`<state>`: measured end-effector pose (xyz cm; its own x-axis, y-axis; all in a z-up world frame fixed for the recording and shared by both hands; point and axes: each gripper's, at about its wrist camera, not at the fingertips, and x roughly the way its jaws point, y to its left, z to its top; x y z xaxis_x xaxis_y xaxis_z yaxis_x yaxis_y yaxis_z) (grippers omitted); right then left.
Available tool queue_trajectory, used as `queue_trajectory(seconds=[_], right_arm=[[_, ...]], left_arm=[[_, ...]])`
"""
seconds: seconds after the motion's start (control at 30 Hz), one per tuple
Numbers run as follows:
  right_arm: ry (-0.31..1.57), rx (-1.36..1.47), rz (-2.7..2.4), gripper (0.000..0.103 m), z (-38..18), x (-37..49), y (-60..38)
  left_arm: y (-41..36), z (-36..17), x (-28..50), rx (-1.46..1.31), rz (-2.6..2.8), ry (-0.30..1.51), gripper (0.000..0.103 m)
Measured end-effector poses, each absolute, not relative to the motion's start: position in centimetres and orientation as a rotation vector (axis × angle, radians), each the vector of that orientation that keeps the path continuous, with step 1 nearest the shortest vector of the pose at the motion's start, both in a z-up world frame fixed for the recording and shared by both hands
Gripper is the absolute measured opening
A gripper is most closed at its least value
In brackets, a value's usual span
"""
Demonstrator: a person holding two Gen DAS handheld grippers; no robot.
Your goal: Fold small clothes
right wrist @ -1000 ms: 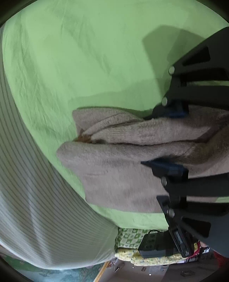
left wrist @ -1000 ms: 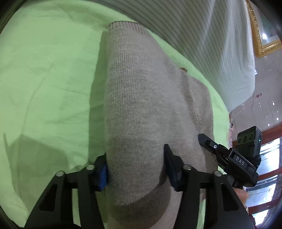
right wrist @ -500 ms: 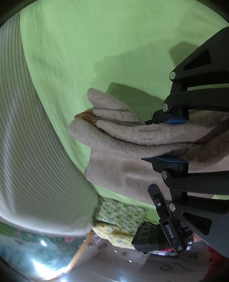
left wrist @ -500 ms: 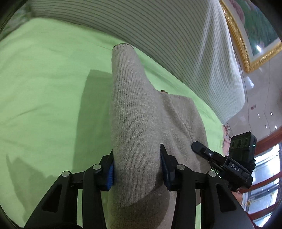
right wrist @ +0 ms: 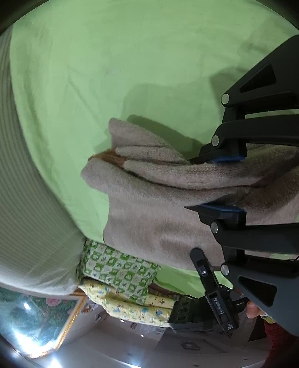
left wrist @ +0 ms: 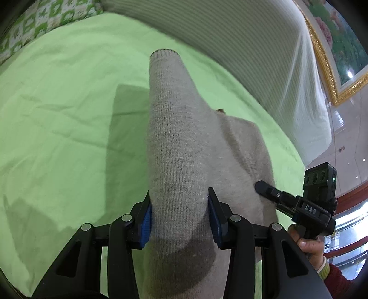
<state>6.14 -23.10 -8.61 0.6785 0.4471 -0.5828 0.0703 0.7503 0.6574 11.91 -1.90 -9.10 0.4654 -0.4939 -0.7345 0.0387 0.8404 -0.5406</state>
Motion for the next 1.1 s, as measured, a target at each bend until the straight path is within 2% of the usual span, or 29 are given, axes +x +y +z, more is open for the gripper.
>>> queue_trajectory(seconds=[0.17, 0.23, 0.33, 0.47, 1.1], right_arm=[[0.827, 0.752, 0.2, 0.033, -9.7, 6.1, -23.5], [0.832, 0.751, 0.184, 0.04, -9.9, 6.2, -23.5], [0.838, 0.744, 0.154, 0.045, -10.4, 6.1, -23.8], [0.84, 0.72, 0.123, 0.052, -10.7, 6.0, -24.1], [0.751, 0.646, 0.044, 0.054, -6.3, 0.3, -22.7]], left_arm=[[-2.7, -10.0, 13.1, -0.5, -0.345, 1.054, 0.046], [-2.5, -10.7, 13.5, -0.504, -0.338, 1.066, 0.049], [-2.5, -11.2, 14.1, -0.521, -0.342, 1.066, 0.053], [-2.6, -11.7, 14.4, -0.514, -0.337, 1.077, 0.065], [0.2, -9.6, 8.1, -0.437, -0.287, 1.094, 0.065]])
